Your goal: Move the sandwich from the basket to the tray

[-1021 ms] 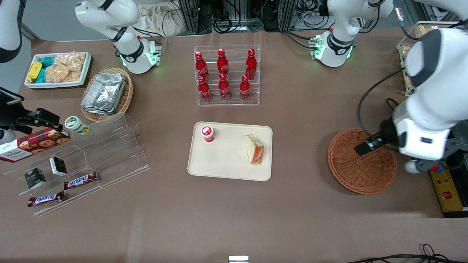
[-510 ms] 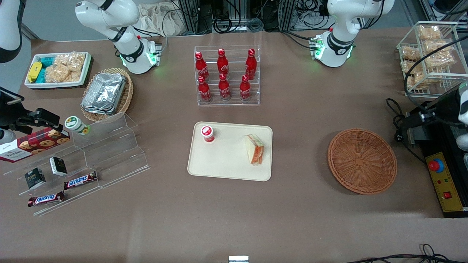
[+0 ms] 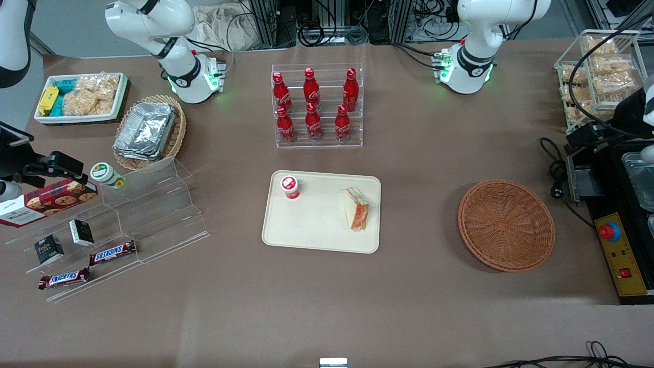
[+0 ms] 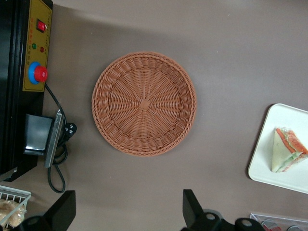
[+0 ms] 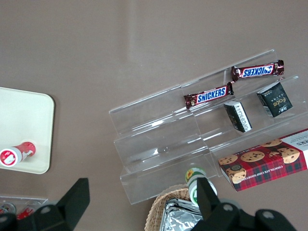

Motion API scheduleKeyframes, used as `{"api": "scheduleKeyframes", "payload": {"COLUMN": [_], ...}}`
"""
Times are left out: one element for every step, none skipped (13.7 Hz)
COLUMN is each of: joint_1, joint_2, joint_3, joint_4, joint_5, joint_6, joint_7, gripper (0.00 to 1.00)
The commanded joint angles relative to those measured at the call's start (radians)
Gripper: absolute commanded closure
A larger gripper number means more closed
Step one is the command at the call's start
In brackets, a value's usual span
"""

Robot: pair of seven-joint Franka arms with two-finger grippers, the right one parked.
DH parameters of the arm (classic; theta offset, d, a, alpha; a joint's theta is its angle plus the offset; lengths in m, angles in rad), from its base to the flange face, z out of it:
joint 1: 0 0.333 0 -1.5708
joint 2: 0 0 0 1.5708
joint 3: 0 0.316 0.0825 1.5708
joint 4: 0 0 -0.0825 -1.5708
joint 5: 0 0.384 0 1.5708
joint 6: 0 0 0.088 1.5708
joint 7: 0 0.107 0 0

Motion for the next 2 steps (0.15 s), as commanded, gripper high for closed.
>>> {"api": "scheduleKeyframes", "payload": {"joint_1": [0.009,0.009], "joint_2": [-0.012,-0.011], "joint_3": [-0.025,-0.039], "joint_4": [-0.024,-0.017], "joint_5": [0.052,0.06], "joint_6": [0.015,-0.002], "joint_7": [0.016,0.014], "gripper": [0.0,0.0]}}
